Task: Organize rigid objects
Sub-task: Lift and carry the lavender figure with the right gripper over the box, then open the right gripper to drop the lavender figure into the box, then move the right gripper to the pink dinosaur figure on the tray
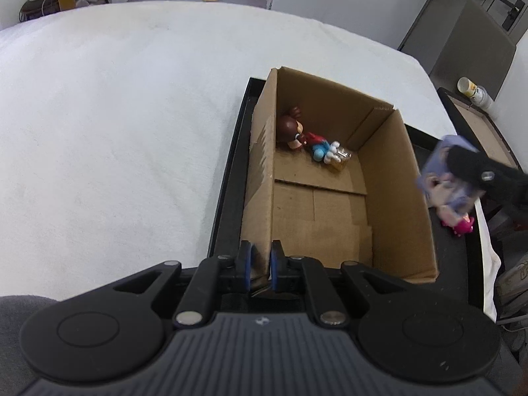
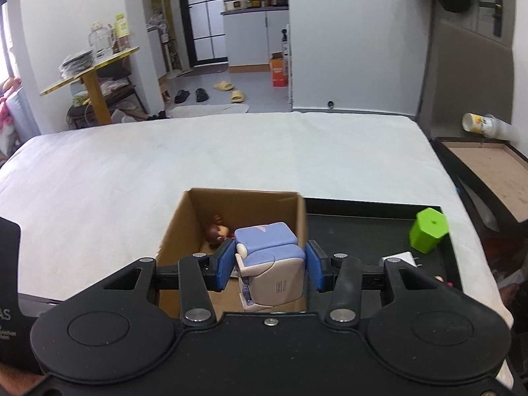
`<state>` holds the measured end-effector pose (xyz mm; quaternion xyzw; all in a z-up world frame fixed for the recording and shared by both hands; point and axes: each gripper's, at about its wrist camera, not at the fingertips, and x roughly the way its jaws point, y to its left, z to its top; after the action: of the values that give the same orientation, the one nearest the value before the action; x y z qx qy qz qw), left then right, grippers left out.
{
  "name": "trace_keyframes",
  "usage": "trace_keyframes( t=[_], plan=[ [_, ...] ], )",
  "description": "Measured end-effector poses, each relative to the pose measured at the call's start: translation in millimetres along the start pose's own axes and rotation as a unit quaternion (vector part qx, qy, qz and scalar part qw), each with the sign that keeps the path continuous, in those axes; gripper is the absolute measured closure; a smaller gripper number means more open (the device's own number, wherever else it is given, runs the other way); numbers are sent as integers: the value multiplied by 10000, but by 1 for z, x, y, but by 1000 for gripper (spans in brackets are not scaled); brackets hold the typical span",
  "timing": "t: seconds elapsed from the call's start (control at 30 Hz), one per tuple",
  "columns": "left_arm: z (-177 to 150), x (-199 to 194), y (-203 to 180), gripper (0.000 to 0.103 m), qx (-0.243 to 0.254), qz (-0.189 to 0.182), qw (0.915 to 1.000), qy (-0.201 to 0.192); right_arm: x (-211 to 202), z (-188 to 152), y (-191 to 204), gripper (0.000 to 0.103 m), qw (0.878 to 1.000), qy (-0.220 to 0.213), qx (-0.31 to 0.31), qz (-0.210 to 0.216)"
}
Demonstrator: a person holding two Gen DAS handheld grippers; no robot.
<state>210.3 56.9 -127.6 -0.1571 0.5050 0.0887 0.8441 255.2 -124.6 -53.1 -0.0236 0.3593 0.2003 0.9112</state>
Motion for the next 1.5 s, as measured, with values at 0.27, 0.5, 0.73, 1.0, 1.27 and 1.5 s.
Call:
trace_keyframes(
  t=[0.27,0.5,0.73,1.0,1.27,1.5],
  plan=[
    [2,0,7,93,-3,-164,9999,32,21,-5,24,58,9996,182,-123,159],
    [4,5,12,93,-82,-303,9995,104,37,-8,35,58,9993,321,-101,184],
    [4,8,13,92,-175,-411,9988,177,49,-5,39,58,9991,337,-141,204],
    [5,9,9,93,-244,-301,9991,180,48,3,38,56,9989,150,3,436],
    [6,11,2,92,-142,-113,9996,210,24,-4,21,35,9986,85,253,466],
    [3,12,-7,93,25,104,9999,109,13,-13,1,31,9983,70,436,374]
  ],
)
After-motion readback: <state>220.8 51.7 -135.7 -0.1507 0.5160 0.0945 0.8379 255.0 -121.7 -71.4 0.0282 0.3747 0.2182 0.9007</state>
